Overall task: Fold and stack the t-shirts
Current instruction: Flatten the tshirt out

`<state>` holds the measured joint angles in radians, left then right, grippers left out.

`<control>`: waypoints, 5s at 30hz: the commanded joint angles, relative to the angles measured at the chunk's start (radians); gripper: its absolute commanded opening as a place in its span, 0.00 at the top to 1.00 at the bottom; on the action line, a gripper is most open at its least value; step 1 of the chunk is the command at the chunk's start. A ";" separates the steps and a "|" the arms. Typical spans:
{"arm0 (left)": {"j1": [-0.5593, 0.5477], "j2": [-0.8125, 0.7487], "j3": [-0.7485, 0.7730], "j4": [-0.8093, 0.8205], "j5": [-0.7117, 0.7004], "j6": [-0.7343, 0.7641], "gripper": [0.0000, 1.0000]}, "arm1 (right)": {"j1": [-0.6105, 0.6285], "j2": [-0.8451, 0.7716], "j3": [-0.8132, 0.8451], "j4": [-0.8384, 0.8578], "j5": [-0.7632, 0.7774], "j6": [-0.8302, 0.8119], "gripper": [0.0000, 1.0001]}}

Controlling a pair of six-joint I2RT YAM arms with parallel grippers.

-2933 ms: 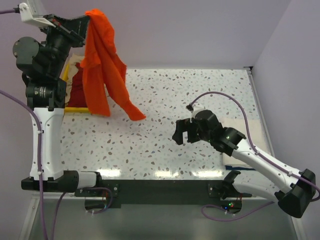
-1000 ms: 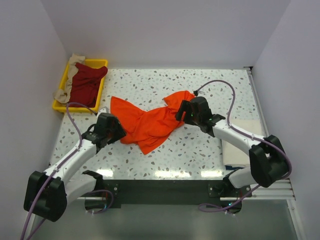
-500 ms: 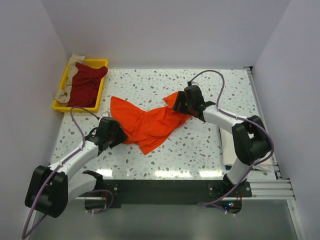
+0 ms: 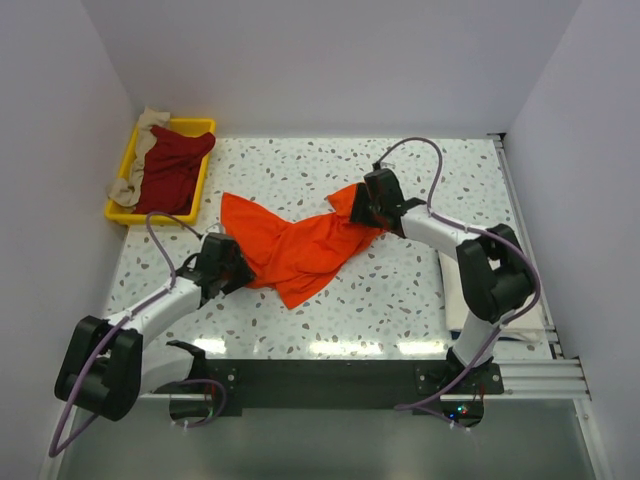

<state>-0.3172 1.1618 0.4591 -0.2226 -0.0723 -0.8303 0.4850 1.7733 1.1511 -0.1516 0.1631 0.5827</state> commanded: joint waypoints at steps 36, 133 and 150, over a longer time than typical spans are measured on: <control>0.076 -0.162 0.730 -0.370 -0.135 0.220 1.00 | -0.226 -0.488 0.196 -0.289 -0.068 -0.043 1.00; 0.017 0.628 0.656 0.017 0.181 0.112 0.60 | -0.434 0.227 0.368 -0.167 -0.300 0.037 1.00; 0.017 0.549 0.696 -0.029 0.174 0.131 1.00 | -0.442 0.212 0.357 -0.174 -0.306 0.043 1.00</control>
<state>-0.2958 1.8057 1.1194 -0.2554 0.1043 -0.7063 0.0521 2.0132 1.5139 -0.3508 -0.1276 0.6144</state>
